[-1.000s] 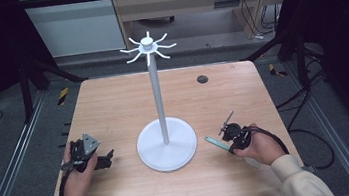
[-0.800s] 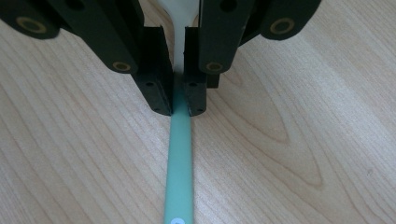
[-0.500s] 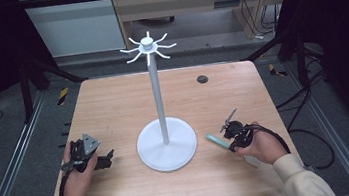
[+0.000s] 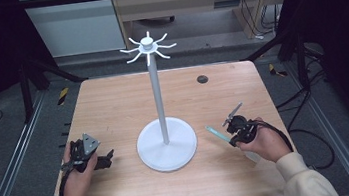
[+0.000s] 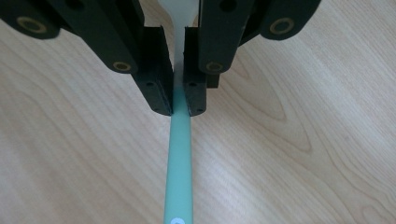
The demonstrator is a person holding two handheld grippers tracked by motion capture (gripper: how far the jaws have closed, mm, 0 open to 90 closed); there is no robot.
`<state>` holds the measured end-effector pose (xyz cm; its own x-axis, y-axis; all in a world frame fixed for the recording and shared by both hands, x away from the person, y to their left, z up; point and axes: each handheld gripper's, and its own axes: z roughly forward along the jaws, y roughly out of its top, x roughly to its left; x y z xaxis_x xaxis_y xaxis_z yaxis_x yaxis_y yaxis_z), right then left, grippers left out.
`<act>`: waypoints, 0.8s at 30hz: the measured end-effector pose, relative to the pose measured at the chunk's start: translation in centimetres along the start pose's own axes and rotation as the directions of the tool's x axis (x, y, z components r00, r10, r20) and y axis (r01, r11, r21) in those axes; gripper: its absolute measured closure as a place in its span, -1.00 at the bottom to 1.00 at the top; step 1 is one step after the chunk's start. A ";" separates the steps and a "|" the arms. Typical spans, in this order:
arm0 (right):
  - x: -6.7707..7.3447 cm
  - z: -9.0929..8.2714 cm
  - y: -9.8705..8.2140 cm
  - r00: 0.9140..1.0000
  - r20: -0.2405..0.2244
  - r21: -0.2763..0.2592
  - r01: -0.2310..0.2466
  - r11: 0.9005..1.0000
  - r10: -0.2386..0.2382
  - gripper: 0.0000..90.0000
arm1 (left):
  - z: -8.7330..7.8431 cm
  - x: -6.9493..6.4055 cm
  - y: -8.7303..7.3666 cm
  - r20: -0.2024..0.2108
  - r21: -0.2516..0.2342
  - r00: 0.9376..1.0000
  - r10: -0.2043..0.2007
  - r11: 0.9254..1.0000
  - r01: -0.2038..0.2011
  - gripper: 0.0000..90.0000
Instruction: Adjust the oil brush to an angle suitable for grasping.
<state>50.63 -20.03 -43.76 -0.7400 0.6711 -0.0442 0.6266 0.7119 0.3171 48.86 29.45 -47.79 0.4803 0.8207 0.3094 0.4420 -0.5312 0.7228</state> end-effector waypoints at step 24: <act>0.5 -3.6 3.4 0.998 -0.016 -0.344 -0.059 0.937 0.057 0.83 | -0.1 0.1 -0.1 -0.004 -0.009 1.000 -0.014 1.000 0.014 -0.94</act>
<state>51.54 -18.02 -39.33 -0.7071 0.7070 -0.0111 0.5468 0.5567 0.6253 48.83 29.58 -47.79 0.4708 0.8291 0.3016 0.4421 -0.5175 0.7327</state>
